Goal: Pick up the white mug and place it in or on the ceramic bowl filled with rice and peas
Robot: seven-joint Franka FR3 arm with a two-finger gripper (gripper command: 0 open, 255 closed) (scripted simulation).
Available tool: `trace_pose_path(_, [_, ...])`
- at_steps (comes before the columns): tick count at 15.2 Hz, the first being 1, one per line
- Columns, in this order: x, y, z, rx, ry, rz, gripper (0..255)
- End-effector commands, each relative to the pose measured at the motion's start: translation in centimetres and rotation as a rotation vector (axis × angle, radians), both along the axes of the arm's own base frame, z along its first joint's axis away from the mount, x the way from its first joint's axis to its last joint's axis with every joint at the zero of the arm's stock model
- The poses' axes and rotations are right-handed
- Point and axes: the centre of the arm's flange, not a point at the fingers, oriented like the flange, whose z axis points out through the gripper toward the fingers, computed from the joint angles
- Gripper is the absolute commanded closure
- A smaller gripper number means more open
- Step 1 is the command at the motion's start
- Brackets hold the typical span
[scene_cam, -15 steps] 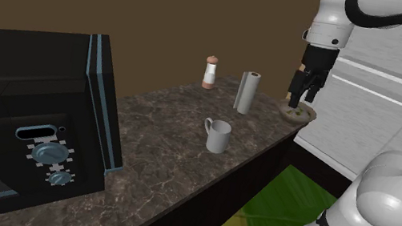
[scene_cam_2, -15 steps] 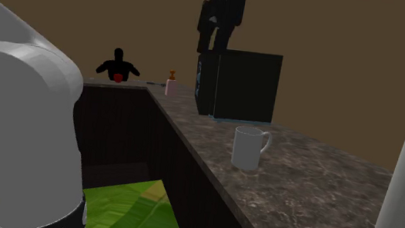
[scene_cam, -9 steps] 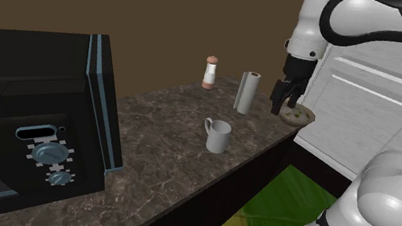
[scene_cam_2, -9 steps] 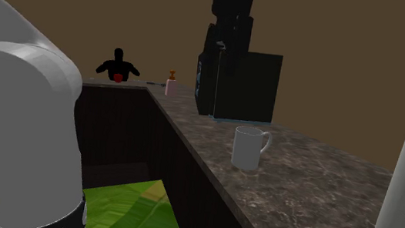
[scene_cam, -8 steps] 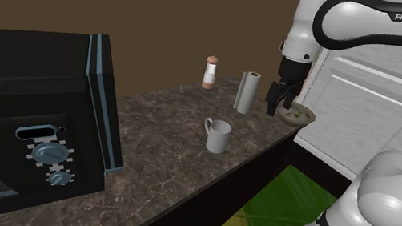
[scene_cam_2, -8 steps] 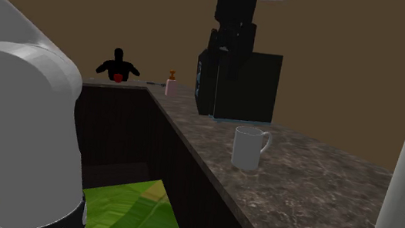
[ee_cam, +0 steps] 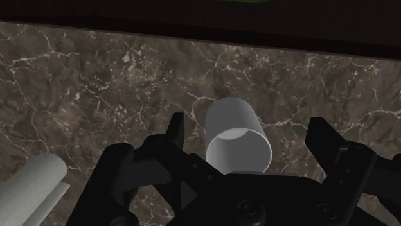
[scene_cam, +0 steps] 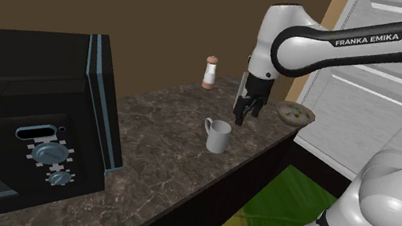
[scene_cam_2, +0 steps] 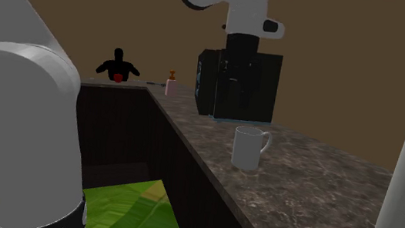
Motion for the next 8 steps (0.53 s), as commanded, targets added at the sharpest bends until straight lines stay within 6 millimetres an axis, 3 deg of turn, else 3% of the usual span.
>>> trace_pose_path(1, [1.6,1.2,-1.9,-0.002,-0.017,0.019,0])
trace_pose_path(8, [6.5,5.4,-7.0,-0.014,-0.064,0.079,0])
